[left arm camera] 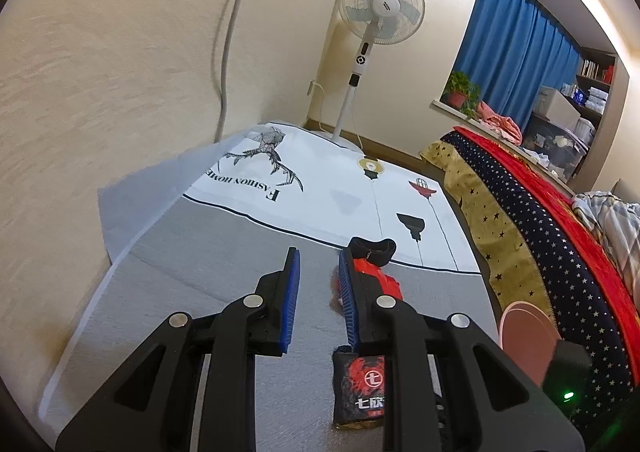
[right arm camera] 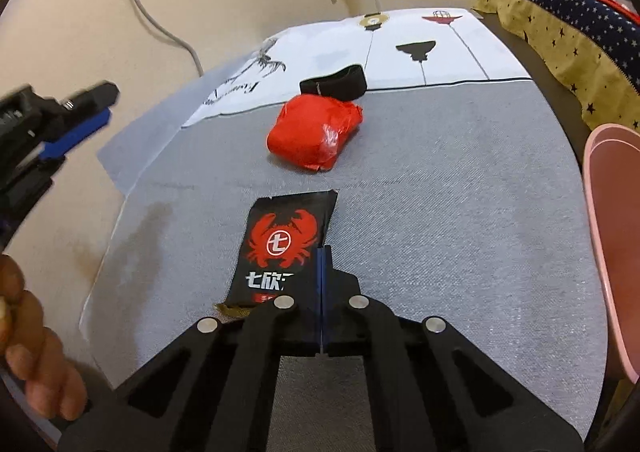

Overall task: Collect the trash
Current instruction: 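Grasp the black crab-printed snack packet with the right tool while the left tool grasps the red plastic bag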

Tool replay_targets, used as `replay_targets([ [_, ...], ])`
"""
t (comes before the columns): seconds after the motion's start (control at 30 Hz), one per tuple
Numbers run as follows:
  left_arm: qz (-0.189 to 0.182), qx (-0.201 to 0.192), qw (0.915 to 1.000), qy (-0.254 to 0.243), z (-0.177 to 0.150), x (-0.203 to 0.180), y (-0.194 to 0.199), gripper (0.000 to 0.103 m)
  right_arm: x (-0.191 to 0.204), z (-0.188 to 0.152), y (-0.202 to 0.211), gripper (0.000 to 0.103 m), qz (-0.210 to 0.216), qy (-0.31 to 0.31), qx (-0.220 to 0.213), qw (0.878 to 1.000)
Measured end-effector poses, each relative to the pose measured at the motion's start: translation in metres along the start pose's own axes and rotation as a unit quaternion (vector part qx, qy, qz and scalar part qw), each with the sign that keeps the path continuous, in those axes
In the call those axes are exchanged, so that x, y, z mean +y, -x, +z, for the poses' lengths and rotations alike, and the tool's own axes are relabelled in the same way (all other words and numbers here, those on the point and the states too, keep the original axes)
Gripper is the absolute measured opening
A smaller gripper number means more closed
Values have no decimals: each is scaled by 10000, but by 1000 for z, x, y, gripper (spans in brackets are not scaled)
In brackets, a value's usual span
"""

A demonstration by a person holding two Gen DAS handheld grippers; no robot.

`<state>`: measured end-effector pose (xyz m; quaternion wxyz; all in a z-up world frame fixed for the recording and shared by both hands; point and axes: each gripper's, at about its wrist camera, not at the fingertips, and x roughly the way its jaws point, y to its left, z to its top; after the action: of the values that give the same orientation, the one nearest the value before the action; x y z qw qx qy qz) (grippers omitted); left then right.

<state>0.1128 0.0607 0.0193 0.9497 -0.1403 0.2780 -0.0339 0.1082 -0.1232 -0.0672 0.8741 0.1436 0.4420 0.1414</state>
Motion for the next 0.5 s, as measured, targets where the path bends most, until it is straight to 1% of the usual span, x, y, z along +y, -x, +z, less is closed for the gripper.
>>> replay_targets([
  [0.17, 11, 104, 9999, 26, -5, -2, -13, 20, -17, 9, 20, 0, -171, -114, -287, 9994],
  [0.27, -10, 193, 9998, -15, -9, -7, -24, 20, -33, 12, 26, 0, -502, -184, -349, 9980],
  [0.4, -51, 314, 9995, -76, -14, -14, -38, 20, -54, 14, 31, 0, -807, -366, -423, 9952],
  [0.5, -87, 410, 9991, -103, -18, -22, -49, 20, -68, 16, 35, 0, -950, -472, -478, 9932],
])
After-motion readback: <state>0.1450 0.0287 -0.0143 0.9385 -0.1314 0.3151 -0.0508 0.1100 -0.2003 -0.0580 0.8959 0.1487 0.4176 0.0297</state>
